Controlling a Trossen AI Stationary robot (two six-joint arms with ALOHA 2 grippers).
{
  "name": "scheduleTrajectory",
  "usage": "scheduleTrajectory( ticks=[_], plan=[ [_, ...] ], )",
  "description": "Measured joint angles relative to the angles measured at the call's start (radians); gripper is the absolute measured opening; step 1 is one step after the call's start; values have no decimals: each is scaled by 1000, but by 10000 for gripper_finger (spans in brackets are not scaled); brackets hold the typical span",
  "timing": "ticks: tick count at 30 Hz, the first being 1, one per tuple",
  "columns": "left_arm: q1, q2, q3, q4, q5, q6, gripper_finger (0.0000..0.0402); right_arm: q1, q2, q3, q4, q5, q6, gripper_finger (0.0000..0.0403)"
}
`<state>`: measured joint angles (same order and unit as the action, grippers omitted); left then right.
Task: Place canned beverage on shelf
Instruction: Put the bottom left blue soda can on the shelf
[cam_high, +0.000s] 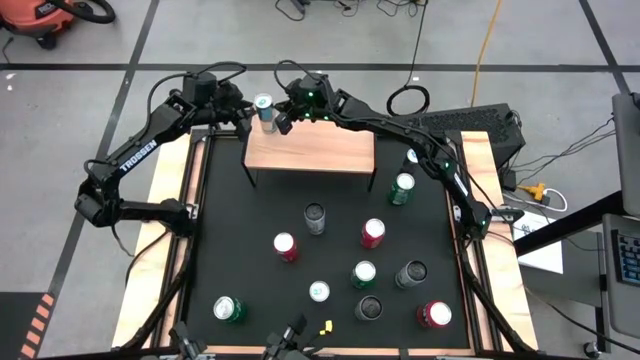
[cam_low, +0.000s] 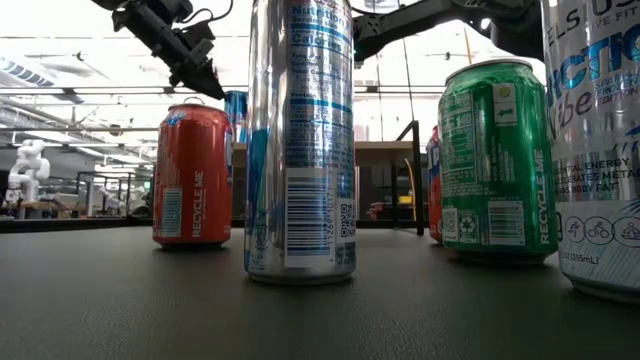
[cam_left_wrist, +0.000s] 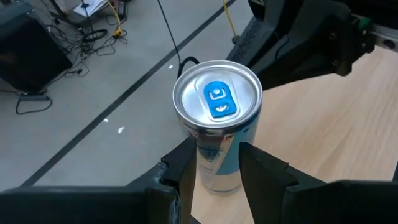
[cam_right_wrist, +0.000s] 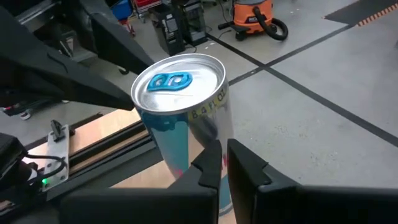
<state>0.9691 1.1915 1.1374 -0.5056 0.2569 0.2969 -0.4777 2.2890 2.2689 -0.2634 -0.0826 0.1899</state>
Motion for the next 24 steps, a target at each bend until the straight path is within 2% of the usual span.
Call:
scheduleTrajectory(
  ticks=[24],
  plan=[
    [1,46,0,1,-48,6,122,16,0,0,-30,-1,7,5]
  ],
)
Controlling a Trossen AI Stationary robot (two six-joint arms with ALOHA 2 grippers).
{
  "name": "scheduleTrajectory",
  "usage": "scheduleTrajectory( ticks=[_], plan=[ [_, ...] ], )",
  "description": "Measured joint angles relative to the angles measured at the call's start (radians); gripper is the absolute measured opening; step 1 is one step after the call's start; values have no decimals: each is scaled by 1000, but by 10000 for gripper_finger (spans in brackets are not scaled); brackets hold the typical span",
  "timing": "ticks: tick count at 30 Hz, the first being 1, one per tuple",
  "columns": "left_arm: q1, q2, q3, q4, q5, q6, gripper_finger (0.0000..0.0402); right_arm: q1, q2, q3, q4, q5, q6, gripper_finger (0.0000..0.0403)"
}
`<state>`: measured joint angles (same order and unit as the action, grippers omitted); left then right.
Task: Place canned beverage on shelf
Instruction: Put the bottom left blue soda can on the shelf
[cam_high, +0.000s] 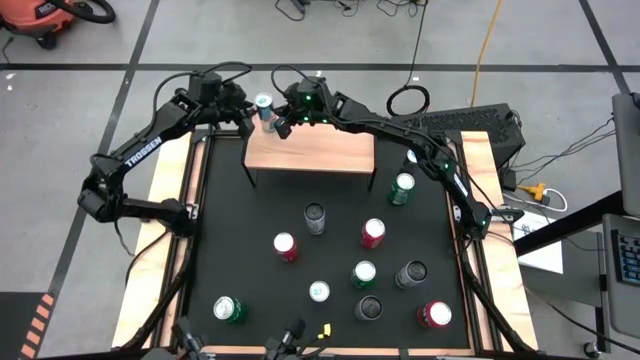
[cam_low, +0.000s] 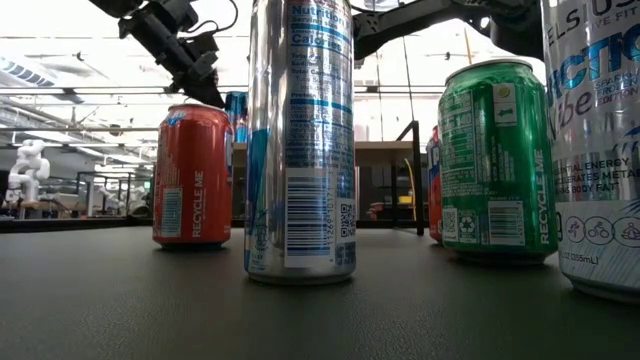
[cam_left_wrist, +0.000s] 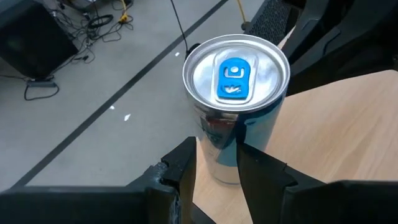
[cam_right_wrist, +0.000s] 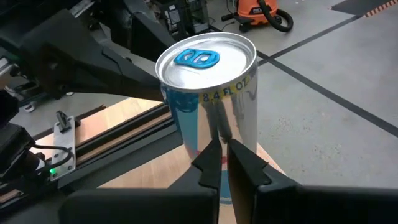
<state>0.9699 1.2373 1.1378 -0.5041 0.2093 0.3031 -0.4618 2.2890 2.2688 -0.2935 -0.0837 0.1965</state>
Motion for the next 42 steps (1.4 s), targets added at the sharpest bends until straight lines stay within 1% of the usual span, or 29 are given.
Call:
scheduleTrajectory(
  ticks=[4,8,19,23,25,27,29,31,34,42],
  plan=[
    [0,0,0,9,-36,2,122,0,0,0,0,0,0,5],
    [6,0,0,19,-40,25,122,0,0,0,1,1,0,5],
    [6,0,0,15,-40,19,122,-1,0,0,4,3,0,6],
    [6,-2,0,-25,-39,17,122,-1,0,0,-1,4,-12,5],
    [6,-2,0,-62,-15,13,122,-1,0,0,-9,4,-24,6],
    [6,-2,0,-87,33,-9,122,-1,0,0,-26,3,-25,5],
    [6,-2,0,-96,81,-31,122,-1,-1,0,-45,1,-26,6],
    [5,-2,0,-99,105,-40,122,-1,-1,0,-60,0,-25,6],
    [6,0,0,-94,107,-40,122,3,-1,0,-63,-24,-26,6],
    [6,5,0,-82,91,-35,122,6,-3,0,-37,-22,-26,6]
  ],
)
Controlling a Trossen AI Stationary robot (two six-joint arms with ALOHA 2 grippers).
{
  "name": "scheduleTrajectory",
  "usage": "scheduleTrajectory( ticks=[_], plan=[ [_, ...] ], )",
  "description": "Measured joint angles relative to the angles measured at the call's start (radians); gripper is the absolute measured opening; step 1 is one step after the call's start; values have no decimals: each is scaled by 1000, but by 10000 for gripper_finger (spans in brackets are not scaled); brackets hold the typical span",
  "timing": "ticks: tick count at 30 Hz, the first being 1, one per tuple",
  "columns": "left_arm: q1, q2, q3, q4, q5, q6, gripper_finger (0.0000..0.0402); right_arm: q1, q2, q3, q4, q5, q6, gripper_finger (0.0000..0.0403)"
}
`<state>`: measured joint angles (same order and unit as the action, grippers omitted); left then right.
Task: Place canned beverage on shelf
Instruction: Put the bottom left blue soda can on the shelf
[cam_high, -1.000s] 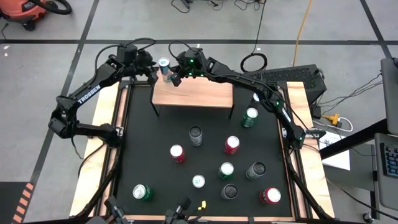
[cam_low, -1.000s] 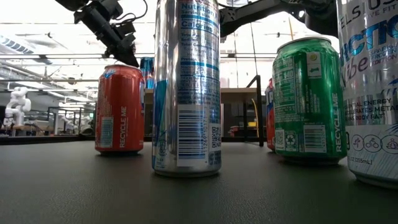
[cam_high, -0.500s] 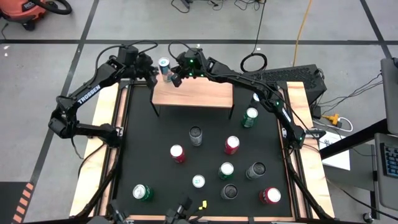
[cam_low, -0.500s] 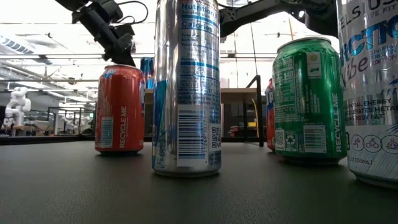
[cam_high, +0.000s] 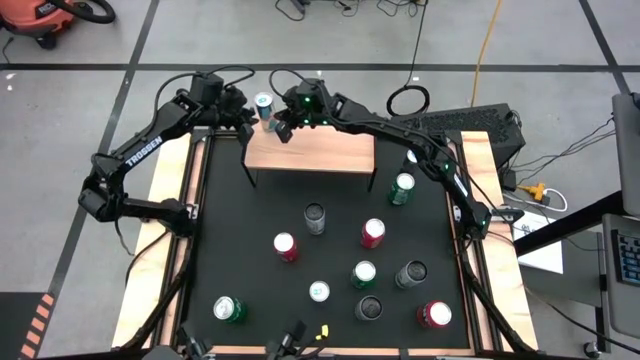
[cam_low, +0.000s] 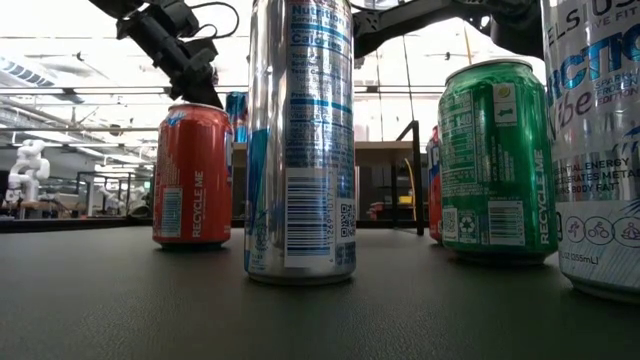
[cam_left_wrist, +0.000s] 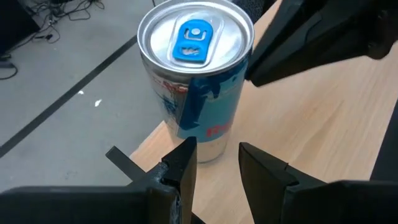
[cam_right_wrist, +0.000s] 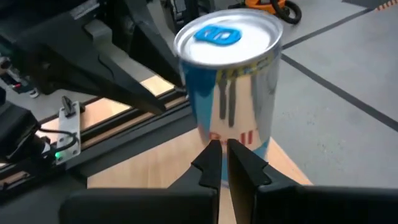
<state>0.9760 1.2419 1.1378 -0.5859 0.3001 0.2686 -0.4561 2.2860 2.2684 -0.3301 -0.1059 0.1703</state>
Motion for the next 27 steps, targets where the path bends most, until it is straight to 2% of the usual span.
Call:
scheduleTrajectory(
  ticks=[8,20,23,27],
  plan=[
    [1,1,0,38,-64,7,122,0,0,0,14,5,0,5],
    [43,2,0,62,-69,3,122,0,6,0,19,29,-4,6],
    [60,-2,0,50,-61,2,122,0,6,0,20,29,-8,6],
    [77,-6,0,50,7,-1,122,0,8,0,31,28,-7,6]
  ],
)
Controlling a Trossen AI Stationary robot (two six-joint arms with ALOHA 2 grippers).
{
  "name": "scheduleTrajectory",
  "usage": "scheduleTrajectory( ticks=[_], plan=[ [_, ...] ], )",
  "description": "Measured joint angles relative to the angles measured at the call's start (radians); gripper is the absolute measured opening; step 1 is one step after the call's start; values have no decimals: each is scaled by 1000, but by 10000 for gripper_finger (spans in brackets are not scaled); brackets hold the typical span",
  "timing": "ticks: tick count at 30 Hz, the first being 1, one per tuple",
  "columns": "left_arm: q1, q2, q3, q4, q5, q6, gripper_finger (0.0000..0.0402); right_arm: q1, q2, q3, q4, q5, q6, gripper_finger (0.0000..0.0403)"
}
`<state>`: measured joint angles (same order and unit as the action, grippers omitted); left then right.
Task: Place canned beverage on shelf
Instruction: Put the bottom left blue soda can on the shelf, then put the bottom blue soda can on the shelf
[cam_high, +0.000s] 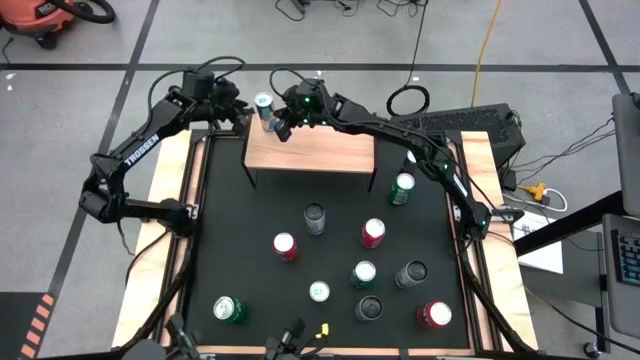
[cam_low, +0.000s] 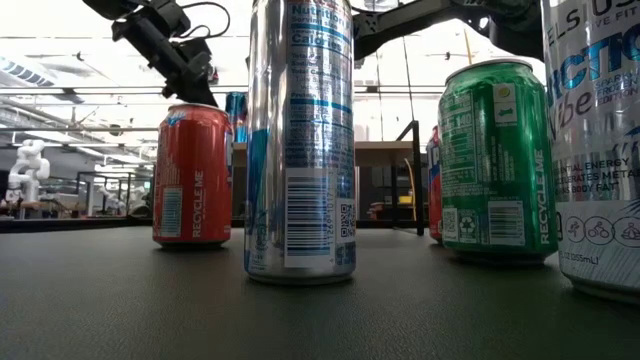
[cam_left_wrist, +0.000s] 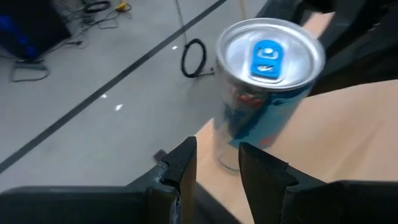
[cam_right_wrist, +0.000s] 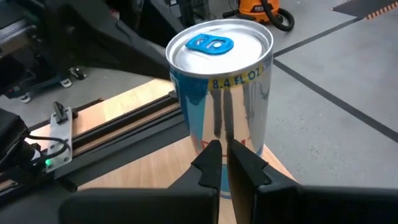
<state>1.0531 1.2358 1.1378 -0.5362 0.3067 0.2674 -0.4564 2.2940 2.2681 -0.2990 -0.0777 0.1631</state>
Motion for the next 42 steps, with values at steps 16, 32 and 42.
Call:
scheduleTrajectory(
  ticks=[16,32,42],
  plan=[
    [7,0,0,-108,183,-79,122,0,13,-1,32,-2,6,6],
    [17,-31,0,-208,147,-48,121,1,-54,1,-198,-242,36,6],
    [-22,-90,-28,-141,287,1,55,6,-181,1,-349,-269,16,6]
  ],
)
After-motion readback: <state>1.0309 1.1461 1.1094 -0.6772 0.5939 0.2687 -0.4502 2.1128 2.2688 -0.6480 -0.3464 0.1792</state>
